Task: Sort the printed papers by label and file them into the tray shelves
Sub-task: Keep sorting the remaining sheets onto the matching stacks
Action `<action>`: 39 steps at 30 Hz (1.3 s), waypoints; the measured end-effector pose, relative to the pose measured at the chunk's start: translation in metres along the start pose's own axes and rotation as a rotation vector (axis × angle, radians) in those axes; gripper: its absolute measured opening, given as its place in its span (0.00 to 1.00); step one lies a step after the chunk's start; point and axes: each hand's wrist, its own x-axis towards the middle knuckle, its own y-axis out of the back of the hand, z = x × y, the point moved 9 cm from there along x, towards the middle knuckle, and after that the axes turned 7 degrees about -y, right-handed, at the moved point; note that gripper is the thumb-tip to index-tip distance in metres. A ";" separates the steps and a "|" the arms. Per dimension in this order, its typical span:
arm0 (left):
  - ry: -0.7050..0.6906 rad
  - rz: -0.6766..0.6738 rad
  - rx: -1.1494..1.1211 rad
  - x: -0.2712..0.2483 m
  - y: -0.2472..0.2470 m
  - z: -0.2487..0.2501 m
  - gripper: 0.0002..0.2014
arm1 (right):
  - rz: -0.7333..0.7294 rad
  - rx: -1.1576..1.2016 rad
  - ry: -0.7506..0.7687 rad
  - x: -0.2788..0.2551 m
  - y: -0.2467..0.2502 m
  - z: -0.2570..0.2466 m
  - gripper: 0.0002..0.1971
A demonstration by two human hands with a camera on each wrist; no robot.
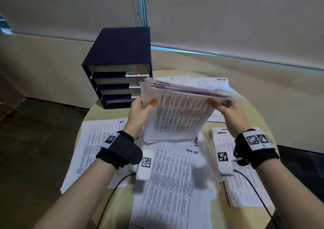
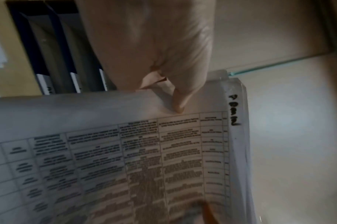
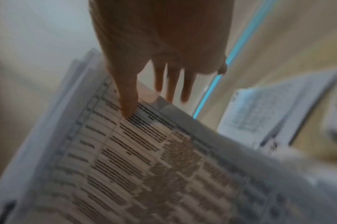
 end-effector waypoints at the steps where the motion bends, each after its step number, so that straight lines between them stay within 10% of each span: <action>1: -0.030 -0.001 0.009 -0.002 -0.004 0.006 0.06 | -0.044 0.092 -0.031 -0.001 -0.007 0.001 0.24; 8: -0.200 0.139 0.171 -0.038 -0.017 -0.010 0.09 | -0.010 0.216 -0.033 -0.028 -0.048 0.011 0.06; 16: 0.074 0.270 0.134 -0.034 0.010 -0.094 0.19 | 0.090 0.152 -0.256 -0.019 -0.064 0.082 0.25; 25: 0.317 0.261 0.115 -0.029 0.018 -0.163 0.25 | 0.116 0.099 -0.383 -0.016 -0.079 0.128 0.01; 28: 0.232 0.267 0.249 -0.022 0.017 -0.159 0.17 | 0.278 0.074 -0.298 -0.007 -0.049 0.117 0.09; 31: 0.098 0.057 0.497 -0.025 0.001 -0.148 0.20 | 0.486 -0.030 -0.273 0.003 0.019 0.105 0.06; 35: -0.157 -0.610 1.077 -0.049 -0.042 -0.155 0.22 | 0.495 -0.354 -0.559 -0.006 0.127 0.136 0.17; 39: -0.196 -0.764 1.273 -0.058 -0.046 -0.175 0.24 | 0.460 -0.605 -0.832 -0.051 0.197 0.176 0.20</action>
